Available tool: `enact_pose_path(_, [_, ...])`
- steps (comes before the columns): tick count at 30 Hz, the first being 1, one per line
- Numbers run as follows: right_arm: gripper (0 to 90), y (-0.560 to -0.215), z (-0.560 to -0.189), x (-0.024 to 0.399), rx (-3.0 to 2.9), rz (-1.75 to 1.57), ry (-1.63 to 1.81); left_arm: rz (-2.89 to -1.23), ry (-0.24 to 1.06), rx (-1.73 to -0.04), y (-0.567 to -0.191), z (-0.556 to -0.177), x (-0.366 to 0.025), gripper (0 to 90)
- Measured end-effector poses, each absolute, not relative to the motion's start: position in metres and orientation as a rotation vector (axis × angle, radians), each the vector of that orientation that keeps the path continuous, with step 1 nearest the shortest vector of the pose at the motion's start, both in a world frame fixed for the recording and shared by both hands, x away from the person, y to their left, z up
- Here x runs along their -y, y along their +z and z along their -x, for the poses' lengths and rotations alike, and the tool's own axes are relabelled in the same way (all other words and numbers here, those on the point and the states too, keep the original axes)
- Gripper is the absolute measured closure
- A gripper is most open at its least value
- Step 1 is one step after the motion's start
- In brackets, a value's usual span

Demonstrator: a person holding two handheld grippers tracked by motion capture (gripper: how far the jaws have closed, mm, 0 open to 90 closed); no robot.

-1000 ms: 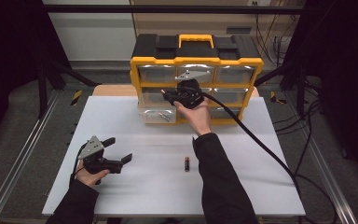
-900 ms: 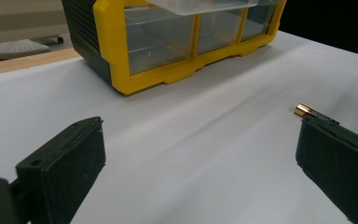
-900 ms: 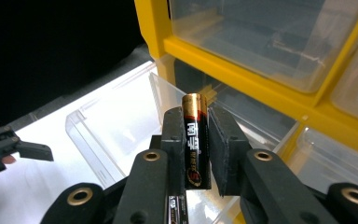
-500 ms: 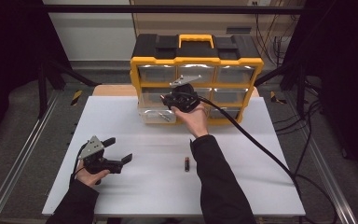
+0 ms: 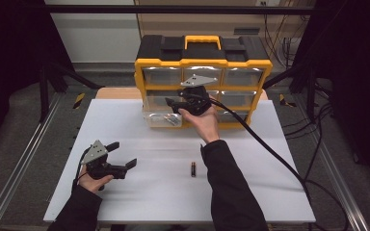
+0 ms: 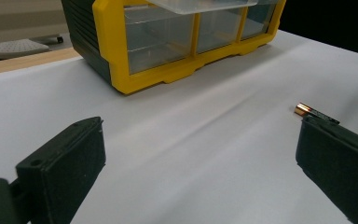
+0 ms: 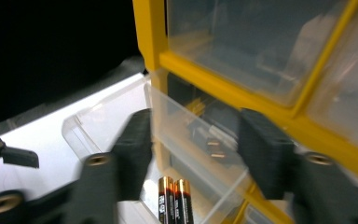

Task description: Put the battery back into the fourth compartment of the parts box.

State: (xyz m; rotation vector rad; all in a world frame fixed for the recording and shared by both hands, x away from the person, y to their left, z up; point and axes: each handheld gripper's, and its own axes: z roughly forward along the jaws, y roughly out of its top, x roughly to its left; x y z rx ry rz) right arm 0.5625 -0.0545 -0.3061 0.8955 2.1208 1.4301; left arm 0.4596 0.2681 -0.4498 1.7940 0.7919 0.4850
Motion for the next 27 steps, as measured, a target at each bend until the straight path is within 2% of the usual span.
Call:
enact_pose_path(5, [16.0,-0.297,-0.547,0.067,-2.069,-0.885,1.469,-1.797,0.486,-0.793,-0.450,-0.460,-0.268,1.0])
enact_pose_path(7, [11.8,-0.296,-0.541,0.074,-2.056,-0.891,1.477,-1.797,0.485,-0.792,-0.450,-0.460,-0.268,1.0])
enact_pose_path(15, [4.7,-0.303,-0.519,0.103,-2.036,-0.912,1.525,-1.800,0.484,-0.792,-0.450,-0.460,-0.267,0.9])
enact_pose_path(27, [2.8,-0.340,-0.492,0.131,-2.018,-0.990,1.520,-1.803,0.485,-0.790,-0.451,-0.460,-0.266,0.9])
